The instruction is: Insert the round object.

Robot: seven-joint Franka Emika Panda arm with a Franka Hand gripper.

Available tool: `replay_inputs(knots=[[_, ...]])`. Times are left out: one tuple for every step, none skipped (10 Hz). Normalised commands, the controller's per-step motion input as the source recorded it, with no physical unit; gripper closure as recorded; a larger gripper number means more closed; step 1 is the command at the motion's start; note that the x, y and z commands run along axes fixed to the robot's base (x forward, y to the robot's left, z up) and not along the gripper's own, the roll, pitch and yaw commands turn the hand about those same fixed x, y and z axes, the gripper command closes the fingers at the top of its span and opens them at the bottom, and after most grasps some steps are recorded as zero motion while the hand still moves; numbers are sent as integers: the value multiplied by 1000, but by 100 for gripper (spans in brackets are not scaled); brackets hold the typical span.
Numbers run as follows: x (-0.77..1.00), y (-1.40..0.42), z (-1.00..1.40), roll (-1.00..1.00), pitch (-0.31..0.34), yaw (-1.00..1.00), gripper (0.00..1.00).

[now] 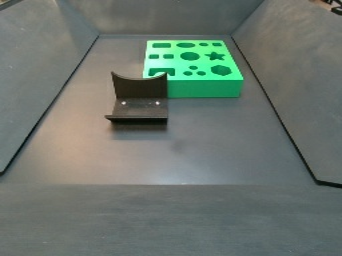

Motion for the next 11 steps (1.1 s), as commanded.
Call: replay_inputs(knots=[[0,637,-1000,0,-46,451,100],[0,563,-1000,0,-43,366,100],[0,477,-1000,0,-49,263,100],[-114,217,-1000,0,-50,0,100],[-300,111,-923,0,-190,0,100],[-283,129,-886,53,-189,-31,100],[-54,97,-963,74,-137,0,100],[0,89,-991,0,-121,0,100],[117,123,-923,-111,-79,0,100],[120,234,-957,-103,-44,0,100],[117,200,-760,0,-6,0,100]])
